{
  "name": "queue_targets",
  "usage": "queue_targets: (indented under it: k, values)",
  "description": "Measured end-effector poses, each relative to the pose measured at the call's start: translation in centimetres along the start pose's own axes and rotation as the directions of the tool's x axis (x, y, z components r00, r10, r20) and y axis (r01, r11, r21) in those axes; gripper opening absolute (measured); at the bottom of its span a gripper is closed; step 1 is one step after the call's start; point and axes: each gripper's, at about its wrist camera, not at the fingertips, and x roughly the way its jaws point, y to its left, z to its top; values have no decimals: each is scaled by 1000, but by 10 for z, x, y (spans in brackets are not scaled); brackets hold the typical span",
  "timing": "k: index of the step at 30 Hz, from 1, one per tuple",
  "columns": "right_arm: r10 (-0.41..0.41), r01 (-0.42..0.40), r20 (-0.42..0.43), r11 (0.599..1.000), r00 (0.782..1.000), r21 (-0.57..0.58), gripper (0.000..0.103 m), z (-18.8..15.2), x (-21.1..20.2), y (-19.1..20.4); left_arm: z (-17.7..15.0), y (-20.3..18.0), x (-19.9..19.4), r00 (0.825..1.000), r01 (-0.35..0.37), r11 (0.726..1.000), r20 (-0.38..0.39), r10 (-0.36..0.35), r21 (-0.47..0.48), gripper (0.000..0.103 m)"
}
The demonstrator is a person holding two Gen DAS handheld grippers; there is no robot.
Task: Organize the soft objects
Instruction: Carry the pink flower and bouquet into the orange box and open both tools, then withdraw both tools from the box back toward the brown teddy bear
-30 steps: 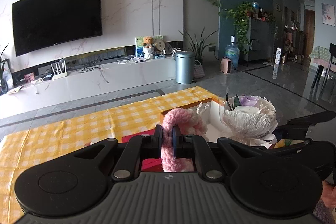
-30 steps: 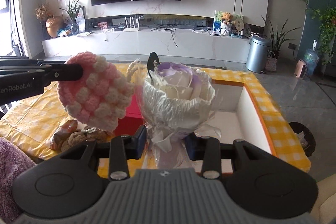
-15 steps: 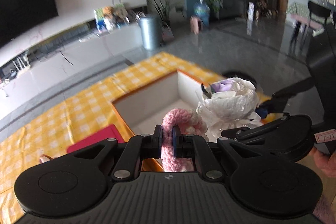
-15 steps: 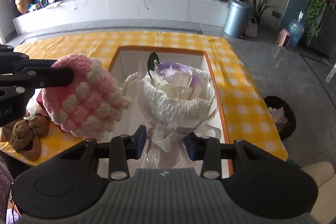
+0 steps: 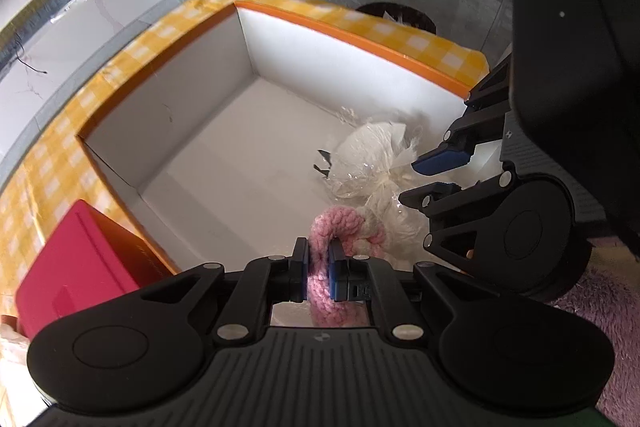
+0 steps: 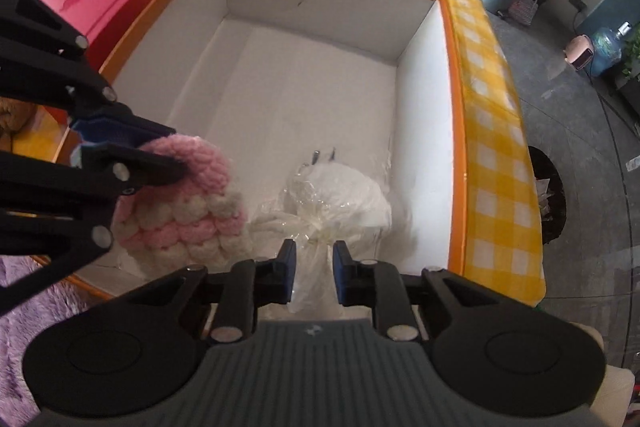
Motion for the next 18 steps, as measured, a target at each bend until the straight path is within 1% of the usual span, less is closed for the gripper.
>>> queue_targets:
  k: [2, 5, 8, 10, 12, 14, 15, 18]
  values:
    - [5, -5, -15, 1000, 1000, -5, 19, 1, 6, -1, 0, 0, 10, 1000, -9, 1000, -19, 10, 8, 10]
    - [4, -4, -24, 1000, 1000, -4, 20, -1, 12, -1, -2, -1, 16, 1000, -11, 1000, -26, 12, 18, 12]
    - [-7, 6, -23, 1000, 1000, -2, 23, 0, 12, -2, -2, 1, 16, 1000, -26, 1000, -15, 26, 6, 19]
    - [-11, 11, -16, 1000, 1000, -1, 31, 0, 9, -2, -2, 2, 11, 1000, -25, 1000, -7, 25, -11, 28]
    - [-24, 24, -7, 1000, 1000, -7, 32, 1, 4, 2, -3, 1, 4, 1000, -29, 999, 8, 29, -21, 38]
    - [-35, 35, 0, 999, 999, -7, 38, 0, 0, 2, -4, 2, -4, 999, -34, 999, 24, 35, -25, 40]
    - [-41, 41, 7, 999, 999, -6, 42, -1, -2, 0, -5, 2, -9, 999, -36, 999, 32, 37, -28, 42]
    - [-57, 57, 14, 998, 998, -2, 45, -3, -10, -1, -8, 1, -25, 998, -40, 999, 55, 42, -32, 47]
